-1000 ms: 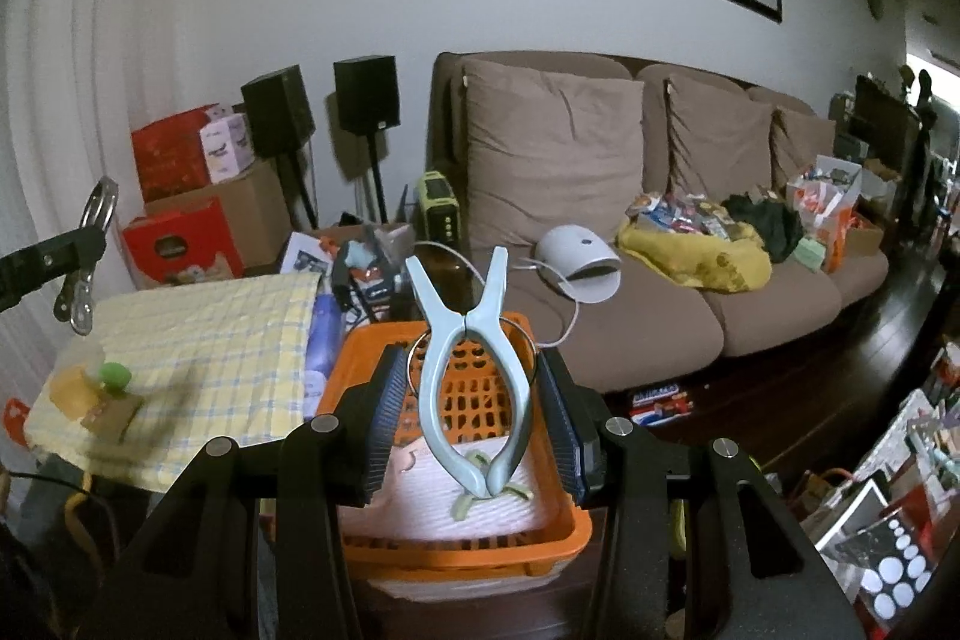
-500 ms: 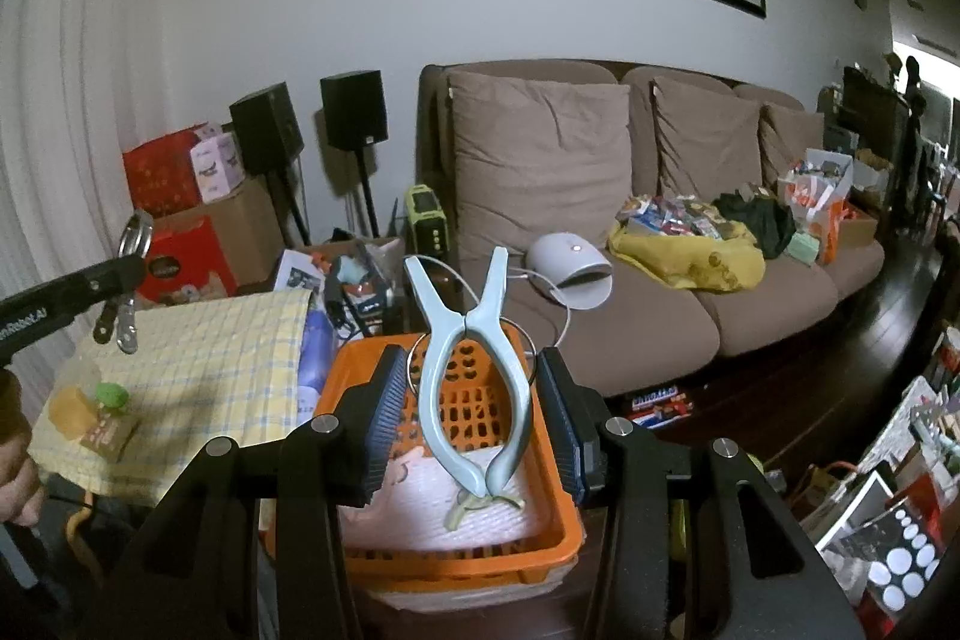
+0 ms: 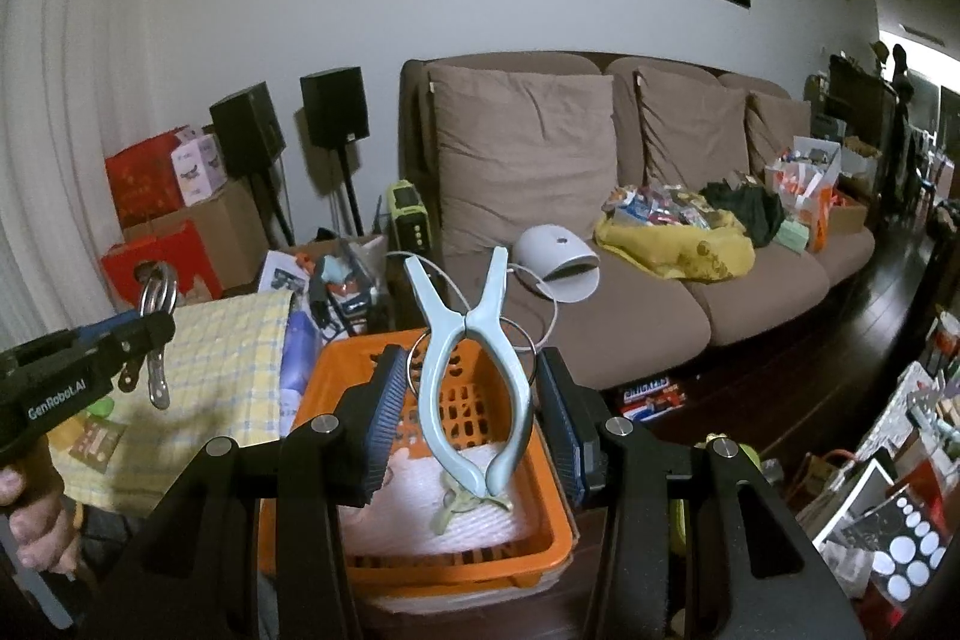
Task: Organize objects
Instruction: 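Hold both clips above the orange basket and lower them toward its opening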
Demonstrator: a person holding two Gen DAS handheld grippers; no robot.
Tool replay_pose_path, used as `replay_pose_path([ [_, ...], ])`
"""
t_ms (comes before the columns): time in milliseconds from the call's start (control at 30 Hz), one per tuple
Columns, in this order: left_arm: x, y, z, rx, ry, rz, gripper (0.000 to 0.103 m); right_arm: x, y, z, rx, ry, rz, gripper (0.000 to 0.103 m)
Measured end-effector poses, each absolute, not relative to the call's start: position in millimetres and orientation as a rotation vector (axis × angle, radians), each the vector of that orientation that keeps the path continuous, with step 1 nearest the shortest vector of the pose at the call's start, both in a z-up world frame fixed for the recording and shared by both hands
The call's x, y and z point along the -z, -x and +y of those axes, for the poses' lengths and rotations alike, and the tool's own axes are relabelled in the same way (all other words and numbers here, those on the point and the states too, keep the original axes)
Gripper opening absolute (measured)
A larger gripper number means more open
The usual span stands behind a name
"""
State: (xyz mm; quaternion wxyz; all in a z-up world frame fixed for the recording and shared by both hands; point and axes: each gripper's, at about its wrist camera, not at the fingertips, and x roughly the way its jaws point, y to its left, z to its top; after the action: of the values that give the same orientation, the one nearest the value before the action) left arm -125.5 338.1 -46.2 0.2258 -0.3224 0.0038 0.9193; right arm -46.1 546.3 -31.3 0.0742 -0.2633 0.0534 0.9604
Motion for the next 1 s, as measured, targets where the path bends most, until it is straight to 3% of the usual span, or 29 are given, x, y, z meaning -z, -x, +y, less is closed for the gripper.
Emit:
replay_pose_path([
  [1000, 94, 136, 355, -2.477, 1.002, 0.045, 0.025, 57, 66, 548, -2.869, 0.890, 0.158, 0.045],
])
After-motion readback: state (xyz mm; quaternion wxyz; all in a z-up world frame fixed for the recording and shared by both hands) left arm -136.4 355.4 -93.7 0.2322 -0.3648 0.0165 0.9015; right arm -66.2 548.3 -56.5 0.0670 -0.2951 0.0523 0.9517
